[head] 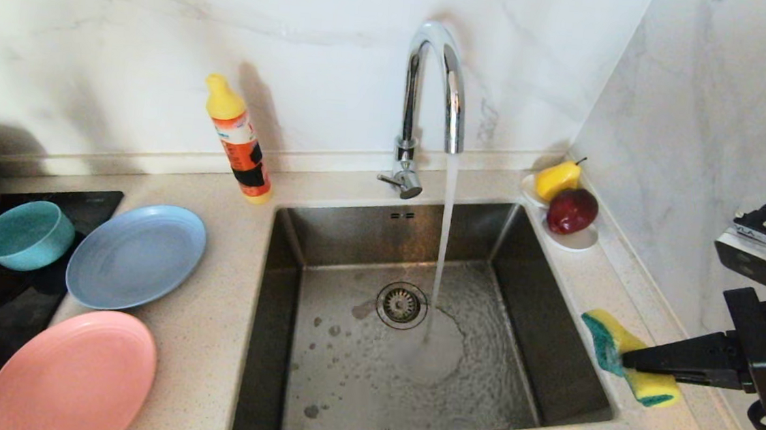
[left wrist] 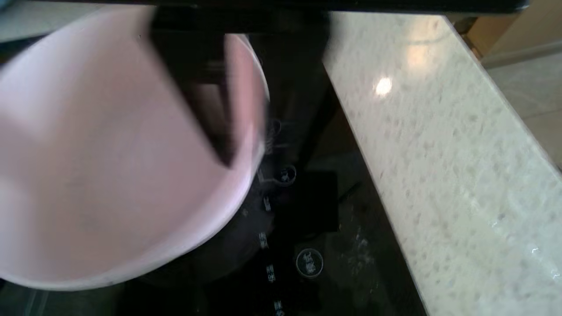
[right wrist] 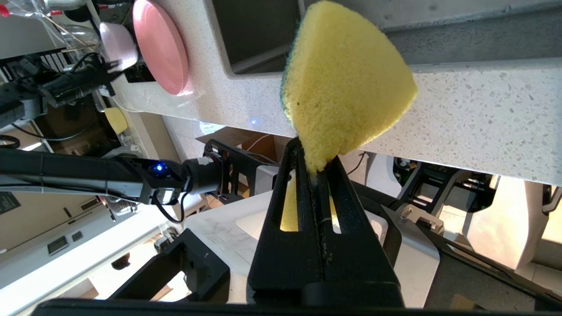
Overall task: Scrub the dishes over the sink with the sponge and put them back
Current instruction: Place the bowl on the table
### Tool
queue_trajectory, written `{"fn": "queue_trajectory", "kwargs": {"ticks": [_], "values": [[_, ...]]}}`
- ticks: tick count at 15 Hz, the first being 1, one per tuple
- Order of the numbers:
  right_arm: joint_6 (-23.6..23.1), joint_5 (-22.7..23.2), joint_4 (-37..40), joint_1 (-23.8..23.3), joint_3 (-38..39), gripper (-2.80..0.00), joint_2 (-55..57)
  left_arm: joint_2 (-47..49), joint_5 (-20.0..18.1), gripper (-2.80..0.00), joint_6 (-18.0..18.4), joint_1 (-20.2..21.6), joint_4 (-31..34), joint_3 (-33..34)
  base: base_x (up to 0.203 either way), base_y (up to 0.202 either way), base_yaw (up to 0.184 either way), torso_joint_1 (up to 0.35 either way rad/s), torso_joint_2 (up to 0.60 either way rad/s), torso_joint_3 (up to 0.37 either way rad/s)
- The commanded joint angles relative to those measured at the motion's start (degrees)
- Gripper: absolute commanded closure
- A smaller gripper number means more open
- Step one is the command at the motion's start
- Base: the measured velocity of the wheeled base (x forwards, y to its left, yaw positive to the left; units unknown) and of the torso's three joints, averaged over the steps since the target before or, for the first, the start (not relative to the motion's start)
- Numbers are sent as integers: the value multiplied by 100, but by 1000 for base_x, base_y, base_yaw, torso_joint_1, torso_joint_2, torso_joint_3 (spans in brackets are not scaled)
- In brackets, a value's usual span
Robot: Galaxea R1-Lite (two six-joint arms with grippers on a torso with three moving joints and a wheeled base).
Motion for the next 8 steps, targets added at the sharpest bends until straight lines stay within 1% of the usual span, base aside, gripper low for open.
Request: {"fn": "queue_trajectory", "kwargs": {"ticks": [1, 3, 5, 6, 8], "values": [[17, 17, 17, -2, 10, 0, -18, 93, -34, -280, -8, 1, -231, 172, 0, 0, 0, 0, 0, 0], [0, 17, 17, -2, 2, 0, -9, -93, -185, -280, -14, 1, -275, 177, 0, 0, 0, 0, 0, 0], [-9, 17, 17, -2, -25, 0, -18, -676, -447, -280, -43, 24, -185, 166, 0, 0, 0, 0, 0, 0], [-9, 8, 17, -11, -25, 0, -2, -1078, -593, -280, -52, 36, -77, 133, 0, 0, 0, 0, 0, 0], [-9, 17, 17, -29, -7, 0, -1, -1898, -789, -280, -48, 49, 377, -118, 0, 0, 0, 0, 0, 0]]}}
